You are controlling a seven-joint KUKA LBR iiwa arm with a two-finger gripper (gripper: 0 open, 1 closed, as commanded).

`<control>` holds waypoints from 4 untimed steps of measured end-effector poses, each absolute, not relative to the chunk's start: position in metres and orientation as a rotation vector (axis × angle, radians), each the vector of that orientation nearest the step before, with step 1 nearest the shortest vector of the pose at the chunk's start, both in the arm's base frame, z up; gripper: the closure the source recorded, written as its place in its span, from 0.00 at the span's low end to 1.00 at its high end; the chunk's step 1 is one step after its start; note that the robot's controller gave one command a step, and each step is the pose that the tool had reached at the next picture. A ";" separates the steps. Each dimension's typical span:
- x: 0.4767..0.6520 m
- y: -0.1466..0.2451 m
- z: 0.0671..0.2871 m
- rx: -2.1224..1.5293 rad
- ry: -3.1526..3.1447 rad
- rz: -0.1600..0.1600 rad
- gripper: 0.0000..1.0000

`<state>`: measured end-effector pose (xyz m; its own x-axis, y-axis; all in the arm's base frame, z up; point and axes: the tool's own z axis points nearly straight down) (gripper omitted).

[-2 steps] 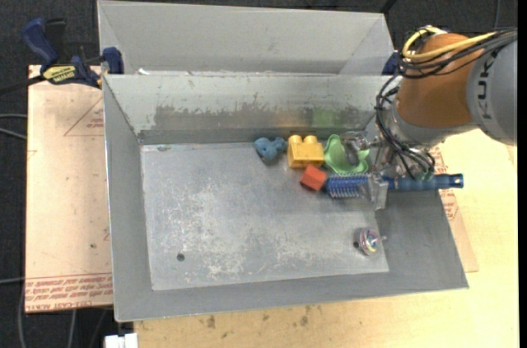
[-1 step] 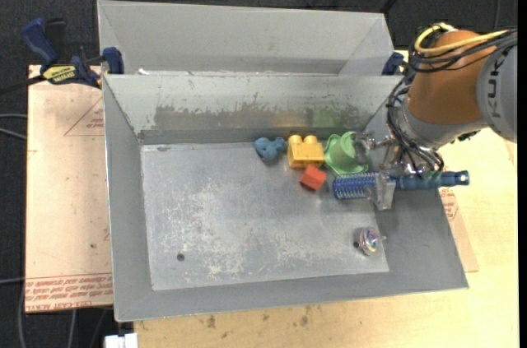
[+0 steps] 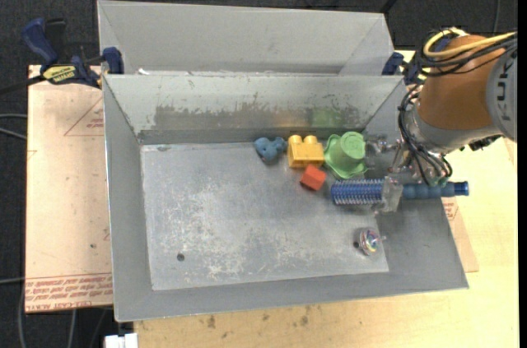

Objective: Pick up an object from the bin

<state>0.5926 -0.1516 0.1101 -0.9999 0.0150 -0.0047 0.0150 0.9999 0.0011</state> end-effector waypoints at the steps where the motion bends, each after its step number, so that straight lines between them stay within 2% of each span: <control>1: 0.587 -0.144 0.072 -0.144 3.150 0.008 0.00; 2: 0.587 -0.144 0.071 -0.143 3.152 0.008 0.00; 3: 0.589 -0.143 0.075 -0.141 3.149 0.013 1.00; 4: 0.591 -0.142 0.173 -0.141 3.129 -0.003 1.00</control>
Offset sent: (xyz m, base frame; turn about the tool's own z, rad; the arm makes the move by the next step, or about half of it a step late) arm -0.0045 0.0053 -0.0401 -0.1069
